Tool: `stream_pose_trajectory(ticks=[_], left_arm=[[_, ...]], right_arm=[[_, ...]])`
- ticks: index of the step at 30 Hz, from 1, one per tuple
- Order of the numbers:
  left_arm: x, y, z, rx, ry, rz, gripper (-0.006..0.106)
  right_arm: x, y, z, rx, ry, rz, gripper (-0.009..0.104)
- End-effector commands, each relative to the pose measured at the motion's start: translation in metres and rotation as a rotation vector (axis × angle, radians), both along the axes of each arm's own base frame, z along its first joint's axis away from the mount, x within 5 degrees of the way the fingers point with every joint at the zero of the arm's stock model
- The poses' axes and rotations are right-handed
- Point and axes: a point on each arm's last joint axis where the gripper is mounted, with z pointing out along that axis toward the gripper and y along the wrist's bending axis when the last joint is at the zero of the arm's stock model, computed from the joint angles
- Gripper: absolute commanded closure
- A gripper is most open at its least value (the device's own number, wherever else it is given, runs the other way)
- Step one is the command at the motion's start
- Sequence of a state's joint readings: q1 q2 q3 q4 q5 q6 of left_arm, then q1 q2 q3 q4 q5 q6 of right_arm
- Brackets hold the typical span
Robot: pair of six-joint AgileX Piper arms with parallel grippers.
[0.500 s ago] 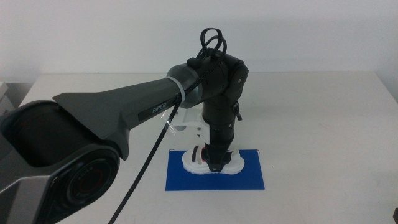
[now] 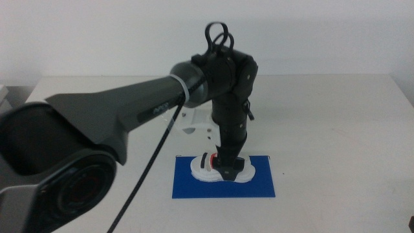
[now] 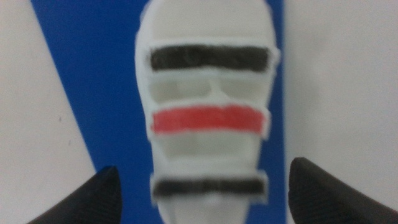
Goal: Use one arm to grab the shoe from the table and place it on the mat.
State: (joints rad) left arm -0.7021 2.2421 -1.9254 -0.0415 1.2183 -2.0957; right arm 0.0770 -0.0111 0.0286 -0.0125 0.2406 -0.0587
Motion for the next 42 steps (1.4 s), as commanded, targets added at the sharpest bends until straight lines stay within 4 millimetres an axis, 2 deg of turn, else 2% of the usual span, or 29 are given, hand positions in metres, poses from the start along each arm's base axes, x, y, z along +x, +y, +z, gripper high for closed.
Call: stream_pose_trajectory(ticks=[1, 6, 16, 23, 28, 31, 35, 38, 42], left_arm=[[-0.013, 0.008, 0.054, -0.036, -0.022, 0.018, 0.01], [-0.019, 0.014, 0.08, -0.074, -0.068, 0.018, 0.01], [-0.043, 0.038, 0.157, -0.157, -0.234, -0.013, 0.01], [-0.062, 0.057, 0.198, -0.115, -0.407, -0.375, 0.01], [-0.064, 0.081, 0.223, 0.065, -0.566, -0.467, 0.01], [-0.066, 0.096, 0.238, 0.227, -0.658, -0.601, 0.01], [-0.069, 0.113, 0.255, 0.473, -0.726, -0.88, 0.01], [-0.076, 0.119, 0.264, 0.586, -0.734, -1.124, 0.01], [-0.081, 0.139, 0.276, 0.607, -0.744, -1.297, 0.01]], right_arm=[[0.001, 0.0, 0.005, -0.016, -0.066, 0.005, 0.017], [0.001, 0.0, 0.005, -0.016, -0.066, 0.005, 0.017], [0.001, 0.0, 0.005, -0.016, -0.066, 0.005, 0.017], [0.001, 0.0, 0.005, -0.016, -0.066, 0.005, 0.017], [0.001, 0.0, 0.005, -0.016, -0.066, 0.005, 0.017], [0.001, 0.0, 0.005, -0.016, -0.066, 0.005, 0.017], [0.001, 0.0, 0.005, -0.016, -0.066, 0.005, 0.017], [0.001, 0.0, 0.005, -0.016, -0.066, 0.005, 0.017], [0.001, 0.0, 0.005, -0.016, -0.066, 0.005, 0.017]])
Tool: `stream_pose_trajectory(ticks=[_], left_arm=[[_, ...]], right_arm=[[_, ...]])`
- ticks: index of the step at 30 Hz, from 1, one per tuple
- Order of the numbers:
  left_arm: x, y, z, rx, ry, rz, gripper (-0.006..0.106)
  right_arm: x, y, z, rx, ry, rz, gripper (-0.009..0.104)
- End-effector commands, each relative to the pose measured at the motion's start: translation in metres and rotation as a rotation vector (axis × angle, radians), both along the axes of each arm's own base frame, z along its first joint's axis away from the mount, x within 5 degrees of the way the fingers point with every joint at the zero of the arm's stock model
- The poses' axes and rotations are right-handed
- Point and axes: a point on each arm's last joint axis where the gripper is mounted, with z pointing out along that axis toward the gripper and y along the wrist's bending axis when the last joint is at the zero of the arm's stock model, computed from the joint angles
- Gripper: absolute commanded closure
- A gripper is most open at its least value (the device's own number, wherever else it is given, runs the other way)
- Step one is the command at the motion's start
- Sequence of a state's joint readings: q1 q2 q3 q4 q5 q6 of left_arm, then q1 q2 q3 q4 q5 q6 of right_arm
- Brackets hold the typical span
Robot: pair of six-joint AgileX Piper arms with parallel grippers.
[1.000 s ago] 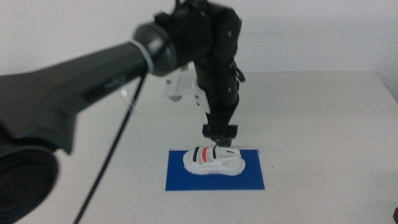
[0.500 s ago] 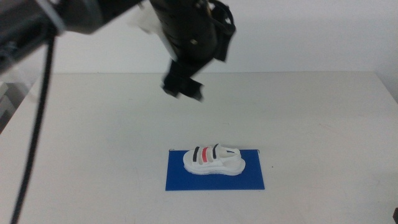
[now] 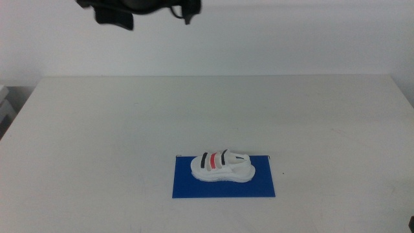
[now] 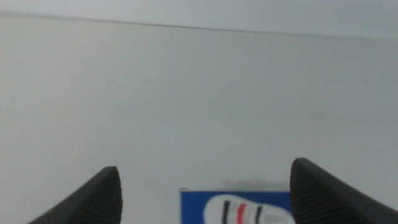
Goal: Use one arm to grab the shoe from the table and place it on the mat.
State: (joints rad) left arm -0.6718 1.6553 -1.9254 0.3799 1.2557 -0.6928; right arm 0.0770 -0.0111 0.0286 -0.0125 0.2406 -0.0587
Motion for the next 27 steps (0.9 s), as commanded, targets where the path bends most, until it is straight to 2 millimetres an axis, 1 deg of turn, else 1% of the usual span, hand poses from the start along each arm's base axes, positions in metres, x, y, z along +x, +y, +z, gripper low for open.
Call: stream_pose_trajectory(ticks=[1, 5, 7, 9, 11, 13, 15, 16, 18, 21, 23, 27], left_arm=[[-0.016, 0.031, 0.028, 0.04, -0.031, -0.05, 0.01], [-0.017, 0.064, 0.03, 0.038, -0.015, -0.031, 0.01], [-0.022, 0.083, 0.027, 0.042, -0.023, 0.002, 0.01], [-0.028, 0.1, 0.017, 0.034, -0.037, 0.028, 0.01], [-0.036, 0.114, 0.001, 0.015, -0.052, 0.047, 0.01], [-0.044, 0.128, -0.014, -0.013, -0.117, 0.062, 0.01], [-0.057, 0.144, -0.033, -0.037, -0.198, 0.086, 0.01], [-0.065, 0.152, -0.04, -0.047, -0.242, 0.103, 0.01], [-0.081, 0.165, -0.061, -0.062, -0.328, 0.126, 0.01], [-0.108, 0.179, -0.088, -0.07, -0.432, 0.155, 0.01], [-0.125, 0.186, -0.107, -0.044, -0.478, 0.161, 0.01], [-0.161, 0.197, -0.132, 0.028, -0.592, 0.182, 0.01]], right_arm=[[0.001, 0.0, 0.005, -0.016, -0.066, 0.005, 0.017], [0.001, 0.0, 0.005, -0.016, -0.066, 0.005, 0.017], [0.001, 0.0, 0.005, -0.016, -0.066, 0.005, 0.017], [0.001, 0.0, 0.005, -0.016, -0.066, 0.005, 0.017], [0.001, 0.0, 0.005, -0.016, -0.066, 0.005, 0.017], [0.001, 0.0, 0.005, -0.016, -0.066, 0.005, 0.017], [0.001, 0.0, 0.005, -0.016, -0.066, 0.005, 0.017], [0.001, 0.0, 0.005, -0.016, -0.066, 0.005, 0.017], [0.001, 0.0, 0.005, -0.016, -0.066, 0.005, 0.017], [0.001, 0.0, 0.005, -0.016, -0.066, 0.005, 0.017], [0.001, 0.0, 0.005, -0.016, -0.066, 0.005, 0.017], [0.001, 0.0, 0.005, -0.016, -0.066, 0.005, 0.017]])
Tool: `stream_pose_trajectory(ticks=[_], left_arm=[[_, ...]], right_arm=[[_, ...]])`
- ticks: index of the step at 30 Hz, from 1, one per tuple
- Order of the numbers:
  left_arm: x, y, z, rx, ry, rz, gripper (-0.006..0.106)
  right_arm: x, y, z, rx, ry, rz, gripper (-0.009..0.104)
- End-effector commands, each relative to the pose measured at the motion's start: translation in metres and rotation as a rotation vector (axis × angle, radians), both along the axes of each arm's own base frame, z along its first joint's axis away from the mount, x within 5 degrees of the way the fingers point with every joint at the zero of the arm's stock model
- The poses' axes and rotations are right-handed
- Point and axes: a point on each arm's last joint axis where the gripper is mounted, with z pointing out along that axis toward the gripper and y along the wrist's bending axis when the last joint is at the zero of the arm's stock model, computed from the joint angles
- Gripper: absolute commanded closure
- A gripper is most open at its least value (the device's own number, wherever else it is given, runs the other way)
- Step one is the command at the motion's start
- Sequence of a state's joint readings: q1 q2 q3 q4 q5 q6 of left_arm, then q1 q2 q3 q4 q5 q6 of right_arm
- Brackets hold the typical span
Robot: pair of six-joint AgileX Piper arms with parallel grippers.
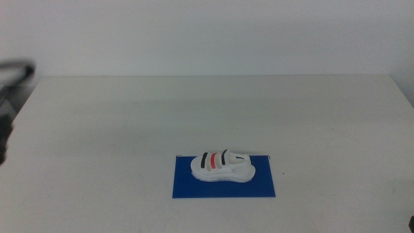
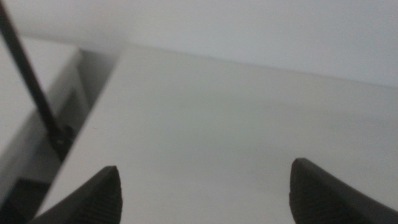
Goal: Use one arm to grab the shoe from the table and place it on the mat.
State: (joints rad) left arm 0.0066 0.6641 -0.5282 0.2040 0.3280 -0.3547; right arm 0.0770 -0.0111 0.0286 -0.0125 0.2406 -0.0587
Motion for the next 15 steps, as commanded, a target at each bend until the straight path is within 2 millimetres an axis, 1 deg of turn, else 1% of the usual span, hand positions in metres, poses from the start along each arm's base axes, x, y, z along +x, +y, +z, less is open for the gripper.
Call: stream_pose_trajectory(ticks=[1, 3, 6, 10, 15], left_arm=[[-0.016, 0.003, 0.003, 0.033, -0.175, 0.004, 0.01], [-0.03, 0.005, -0.011, 0.068, -0.203, 0.023, 0.01], [-0.045, 0.006, -0.033, 0.137, -0.223, 0.031, 0.01], [-0.063, 0.004, -0.056, 0.23, -0.262, 0.021, 0.01], [-0.075, 0.002, -0.09, 0.213, -0.289, 0.025, 0.01]], right_arm=[[0.001, 0.0, 0.005, -0.016, -0.066, 0.005, 0.017], [0.001, 0.0, 0.005, -0.016, -0.066, 0.005, 0.017], [0.001, 0.0, 0.005, -0.016, -0.066, 0.005, 0.017], [0.001, 0.0, 0.005, -0.016, -0.066, 0.005, 0.017], [0.001, 0.0, 0.005, -0.016, -0.066, 0.005, 0.017]])
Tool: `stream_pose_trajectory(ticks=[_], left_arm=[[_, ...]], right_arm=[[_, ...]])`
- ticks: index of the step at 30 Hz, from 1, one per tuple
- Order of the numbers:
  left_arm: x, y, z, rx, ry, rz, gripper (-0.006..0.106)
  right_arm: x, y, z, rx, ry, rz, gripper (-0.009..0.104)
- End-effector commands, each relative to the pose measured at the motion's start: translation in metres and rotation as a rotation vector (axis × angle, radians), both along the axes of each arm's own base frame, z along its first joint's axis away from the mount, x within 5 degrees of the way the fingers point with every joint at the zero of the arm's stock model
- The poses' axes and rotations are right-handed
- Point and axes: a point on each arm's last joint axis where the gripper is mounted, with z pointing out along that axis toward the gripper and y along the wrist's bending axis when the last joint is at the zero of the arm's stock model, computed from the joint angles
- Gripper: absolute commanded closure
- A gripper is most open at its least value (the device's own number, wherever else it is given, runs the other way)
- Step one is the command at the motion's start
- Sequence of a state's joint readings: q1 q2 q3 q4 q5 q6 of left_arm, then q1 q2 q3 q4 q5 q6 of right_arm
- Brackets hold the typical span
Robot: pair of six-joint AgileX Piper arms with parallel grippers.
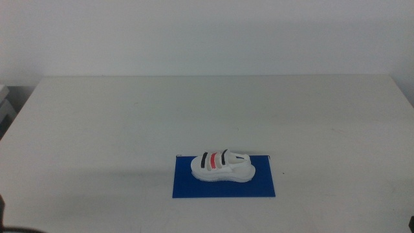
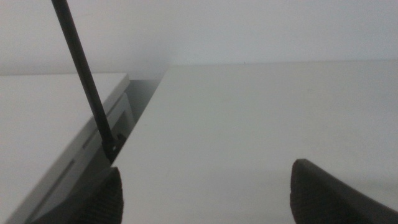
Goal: Use one arm to grab the shoe from the table and place it on the mat.
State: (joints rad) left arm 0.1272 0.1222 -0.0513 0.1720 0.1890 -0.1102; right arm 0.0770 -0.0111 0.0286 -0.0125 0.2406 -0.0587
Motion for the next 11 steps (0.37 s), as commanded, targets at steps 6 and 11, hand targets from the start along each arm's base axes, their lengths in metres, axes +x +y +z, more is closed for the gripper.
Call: stream_pose_trajectory(ticks=[6, 11], left_arm=[[-0.008, -0.003, -0.01, -0.029, -0.182, -0.023, 0.01], [-0.008, -0.003, -0.012, -0.031, -0.164, -0.021, 0.01]], right_arm=[[0.001, 0.0, 0.005, -0.016, -0.066, 0.005, 0.017], [0.001, 0.0, 0.005, -0.016, -0.066, 0.005, 0.017]])
